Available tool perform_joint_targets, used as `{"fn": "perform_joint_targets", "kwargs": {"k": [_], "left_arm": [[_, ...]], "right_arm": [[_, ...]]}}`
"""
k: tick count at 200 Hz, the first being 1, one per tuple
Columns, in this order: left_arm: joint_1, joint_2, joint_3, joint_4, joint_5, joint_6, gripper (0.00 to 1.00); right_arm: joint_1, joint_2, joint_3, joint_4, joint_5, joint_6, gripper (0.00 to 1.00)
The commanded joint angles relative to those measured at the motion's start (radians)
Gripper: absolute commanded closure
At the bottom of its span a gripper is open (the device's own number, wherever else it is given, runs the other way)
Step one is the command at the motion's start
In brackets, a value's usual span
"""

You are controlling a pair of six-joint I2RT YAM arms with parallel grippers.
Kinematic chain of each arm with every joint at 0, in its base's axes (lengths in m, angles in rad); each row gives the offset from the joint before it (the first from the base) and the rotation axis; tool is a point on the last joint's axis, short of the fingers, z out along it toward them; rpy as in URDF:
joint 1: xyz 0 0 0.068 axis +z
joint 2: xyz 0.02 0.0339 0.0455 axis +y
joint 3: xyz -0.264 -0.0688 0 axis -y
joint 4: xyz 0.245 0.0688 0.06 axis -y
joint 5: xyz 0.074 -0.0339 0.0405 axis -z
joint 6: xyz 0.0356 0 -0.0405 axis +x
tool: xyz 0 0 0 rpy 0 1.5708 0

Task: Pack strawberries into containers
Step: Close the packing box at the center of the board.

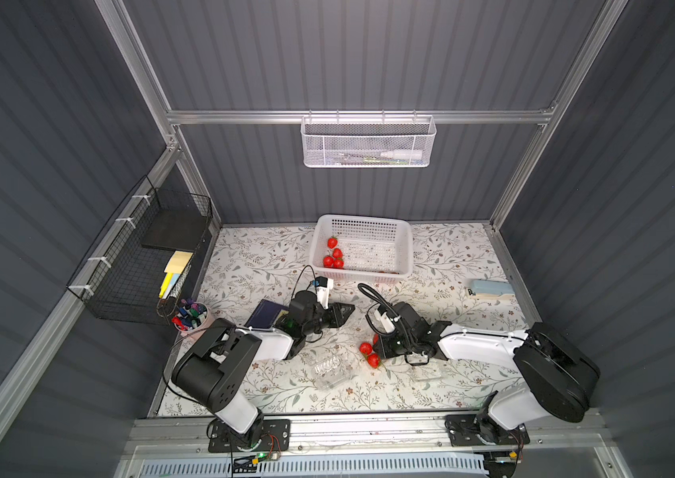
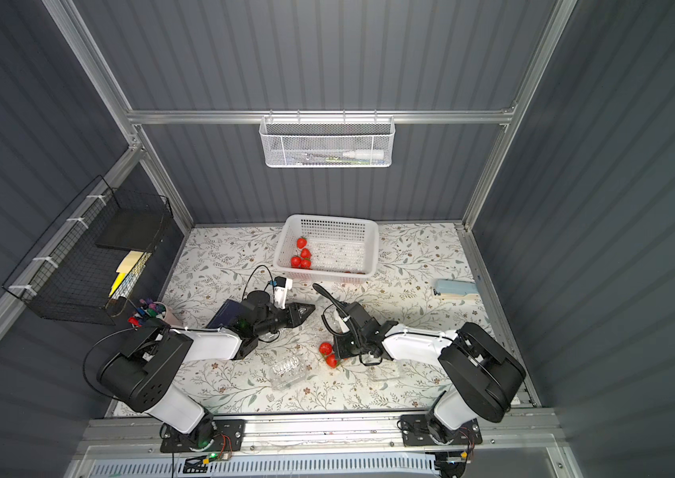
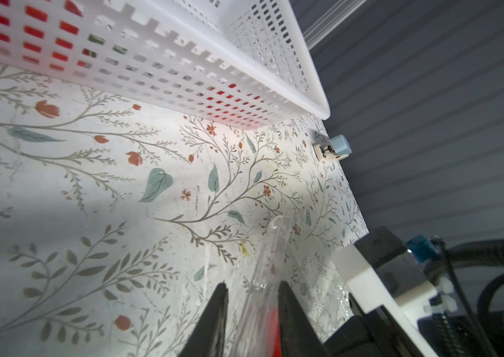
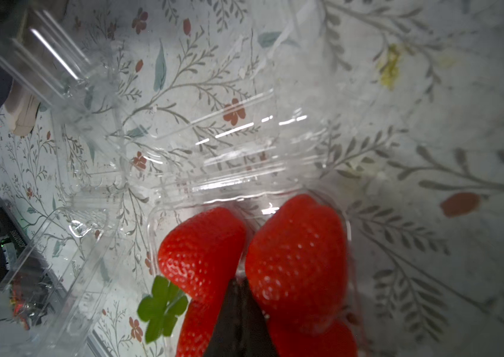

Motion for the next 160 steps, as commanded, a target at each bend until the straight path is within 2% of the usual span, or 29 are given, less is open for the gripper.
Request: {"fn": "perform_joint_targets", "kwargs": {"k": [1, 45, 94, 160], "left_arm": [[-0.005, -0.051, 0.014, -0.025, 0.014, -0.003, 0.67], [-0.008, -0.099, -0.002, -0.007, 0.039, -0.038, 0.64], [-0.028, -0.1, -0.034, 0.111, 0.103, -0.136, 0.63], [-0.096, -0.074, -0.069, 0.228, 0.129, -0.249, 0.65]], "right_arm": [[0.002, 0.027, 0.04, -0.031, 0.031, 0.006, 1.0], [0.002, 0.067, 0.043, -0.006, 0.021, 0.004, 1.0], [0.001, 0.042, 0.029, 0.008, 0.032, 0.004, 1.0], [-0.007, 0.012, 0.014, 0.033, 0.031, 0.013, 1.0]]}}
